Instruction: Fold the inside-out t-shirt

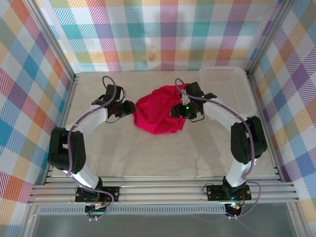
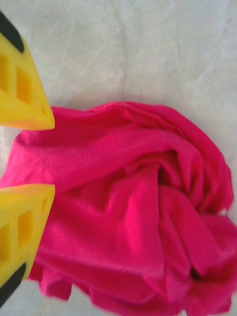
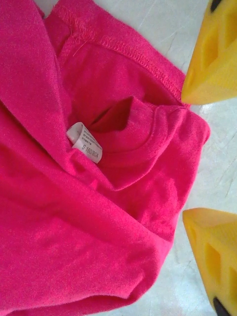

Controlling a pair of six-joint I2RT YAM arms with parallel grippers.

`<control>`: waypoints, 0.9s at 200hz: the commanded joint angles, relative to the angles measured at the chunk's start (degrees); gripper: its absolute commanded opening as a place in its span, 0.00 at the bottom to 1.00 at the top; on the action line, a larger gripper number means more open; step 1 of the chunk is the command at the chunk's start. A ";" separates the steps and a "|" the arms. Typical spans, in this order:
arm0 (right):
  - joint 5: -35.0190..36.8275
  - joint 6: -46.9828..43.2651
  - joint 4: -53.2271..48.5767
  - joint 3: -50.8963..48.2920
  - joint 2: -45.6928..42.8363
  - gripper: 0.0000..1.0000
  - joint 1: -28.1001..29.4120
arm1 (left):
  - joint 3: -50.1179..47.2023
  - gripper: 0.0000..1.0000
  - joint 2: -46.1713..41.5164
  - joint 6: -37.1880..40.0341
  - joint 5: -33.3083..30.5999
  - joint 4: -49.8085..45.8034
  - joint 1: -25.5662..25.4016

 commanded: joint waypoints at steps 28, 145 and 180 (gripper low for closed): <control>-1.91 1.10 3.57 0.15 3.08 0.52 0.10 | -0.10 0.17 8.72 0.26 3.80 12.06 3.14; -2.08 2.85 3.02 0.94 6.33 0.57 0.09 | -0.67 0.12 17.88 -6.67 10.66 22.37 4.18; -3.32 4.71 4.18 2.96 9.79 0.58 0.12 | 0.58 0.00 14.52 -6.65 8.13 18.88 4.17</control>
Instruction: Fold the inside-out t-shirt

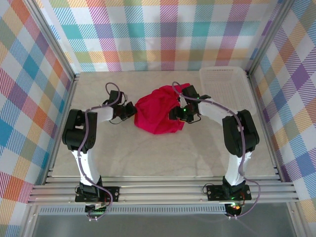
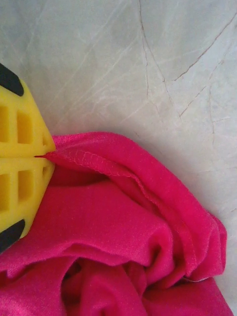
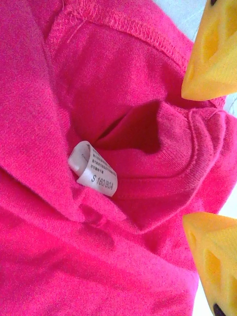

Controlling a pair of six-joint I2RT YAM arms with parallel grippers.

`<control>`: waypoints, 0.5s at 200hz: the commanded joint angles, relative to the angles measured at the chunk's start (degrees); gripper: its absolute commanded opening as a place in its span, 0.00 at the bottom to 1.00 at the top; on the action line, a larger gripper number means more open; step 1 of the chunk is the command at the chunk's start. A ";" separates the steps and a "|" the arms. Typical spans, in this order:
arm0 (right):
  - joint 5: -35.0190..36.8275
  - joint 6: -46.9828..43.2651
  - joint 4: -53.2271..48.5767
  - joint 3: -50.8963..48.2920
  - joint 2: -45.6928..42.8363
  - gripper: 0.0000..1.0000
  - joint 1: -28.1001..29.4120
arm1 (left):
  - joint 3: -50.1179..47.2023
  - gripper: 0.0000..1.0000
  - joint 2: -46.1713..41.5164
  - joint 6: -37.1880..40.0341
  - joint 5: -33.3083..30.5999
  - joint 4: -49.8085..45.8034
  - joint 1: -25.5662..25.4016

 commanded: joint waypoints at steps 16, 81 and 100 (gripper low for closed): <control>-2.79 2.97 2.74 3.28 4.29 0.47 0.10 | 3.85 0.00 -5.46 0.23 -3.45 -6.66 0.50; 1.21 1.14 -10.52 20.11 -6.63 0.00 -1.20 | 19.65 0.00 -22.88 -1.16 -16.75 -32.50 5.80; 3.30 0.98 -12.89 24.27 -13.65 0.00 -2.52 | 25.22 0.00 -28.96 -0.77 -20.63 -37.08 7.23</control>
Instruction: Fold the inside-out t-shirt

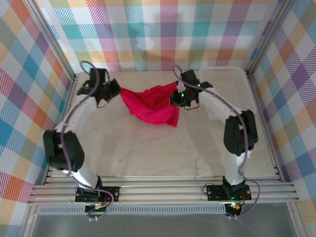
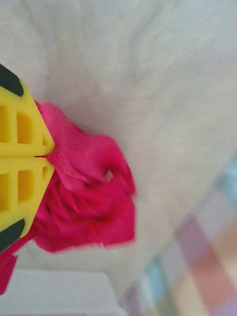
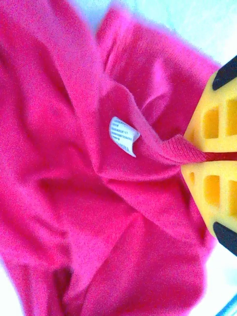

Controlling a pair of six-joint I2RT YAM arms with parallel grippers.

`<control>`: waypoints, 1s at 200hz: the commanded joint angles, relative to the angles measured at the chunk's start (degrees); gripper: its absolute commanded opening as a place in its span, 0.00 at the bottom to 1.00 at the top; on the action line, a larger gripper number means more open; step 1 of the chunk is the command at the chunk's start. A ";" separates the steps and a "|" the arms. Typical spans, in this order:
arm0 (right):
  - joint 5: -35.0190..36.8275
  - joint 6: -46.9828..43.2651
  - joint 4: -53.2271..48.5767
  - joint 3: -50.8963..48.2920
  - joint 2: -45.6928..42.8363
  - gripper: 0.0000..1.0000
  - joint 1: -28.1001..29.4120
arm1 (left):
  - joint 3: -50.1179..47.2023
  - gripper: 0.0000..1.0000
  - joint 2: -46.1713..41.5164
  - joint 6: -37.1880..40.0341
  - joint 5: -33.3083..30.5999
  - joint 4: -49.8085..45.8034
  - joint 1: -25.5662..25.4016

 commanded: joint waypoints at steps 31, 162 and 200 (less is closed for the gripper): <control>4.44 -1.88 -6.51 12.13 -20.70 0.00 -1.99 | 13.07 0.00 -17.28 -0.01 -9.72 -12.94 2.69; 8.65 -2.77 -4.37 16.55 -9.20 0.00 -2.63 | 8.76 0.00 -6.29 1.90 0.88 -11.23 1.58; 10.55 1.54 -9.21 29.85 13.95 0.06 -6.27 | 17.67 0.19 15.18 7.60 -1.95 -16.49 1.50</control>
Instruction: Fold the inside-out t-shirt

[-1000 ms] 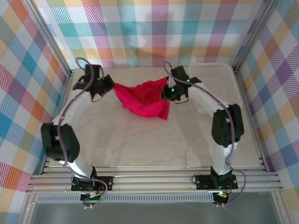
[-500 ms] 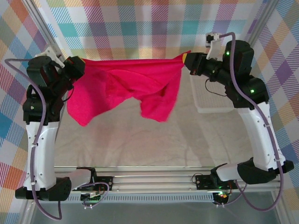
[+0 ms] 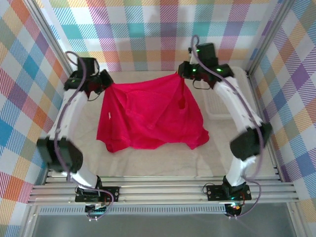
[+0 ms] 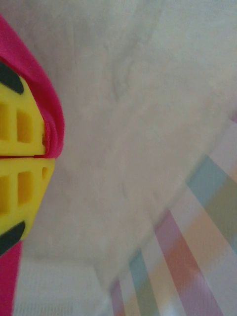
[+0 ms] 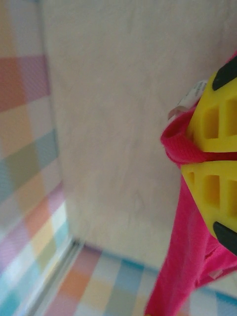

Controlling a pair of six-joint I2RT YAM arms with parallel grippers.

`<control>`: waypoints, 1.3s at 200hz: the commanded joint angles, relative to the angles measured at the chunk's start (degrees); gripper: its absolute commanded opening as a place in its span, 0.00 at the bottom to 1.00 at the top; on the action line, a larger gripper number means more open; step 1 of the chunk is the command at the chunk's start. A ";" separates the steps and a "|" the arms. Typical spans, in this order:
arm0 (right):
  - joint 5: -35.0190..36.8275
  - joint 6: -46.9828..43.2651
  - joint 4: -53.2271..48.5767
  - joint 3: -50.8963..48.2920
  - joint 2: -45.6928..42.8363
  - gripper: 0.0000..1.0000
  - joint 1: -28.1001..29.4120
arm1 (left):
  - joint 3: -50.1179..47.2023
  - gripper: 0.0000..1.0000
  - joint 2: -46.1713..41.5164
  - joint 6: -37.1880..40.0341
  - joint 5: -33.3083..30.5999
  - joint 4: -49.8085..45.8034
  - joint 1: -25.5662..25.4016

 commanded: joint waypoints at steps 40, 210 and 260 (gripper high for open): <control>-0.16 1.32 -16.19 19.26 20.11 0.52 -1.08 | 5.45 0.44 8.44 5.05 -9.08 -13.06 0.64; -9.65 10.92 9.31 -16.97 18.70 0.64 10.11 | -41.10 0.42 -4.47 -5.65 -0.18 11.33 1.41; -8.86 11.41 7.61 -11.72 20.56 0.10 9.70 | -37.72 0.00 -4.46 -5.06 -3.65 8.13 1.22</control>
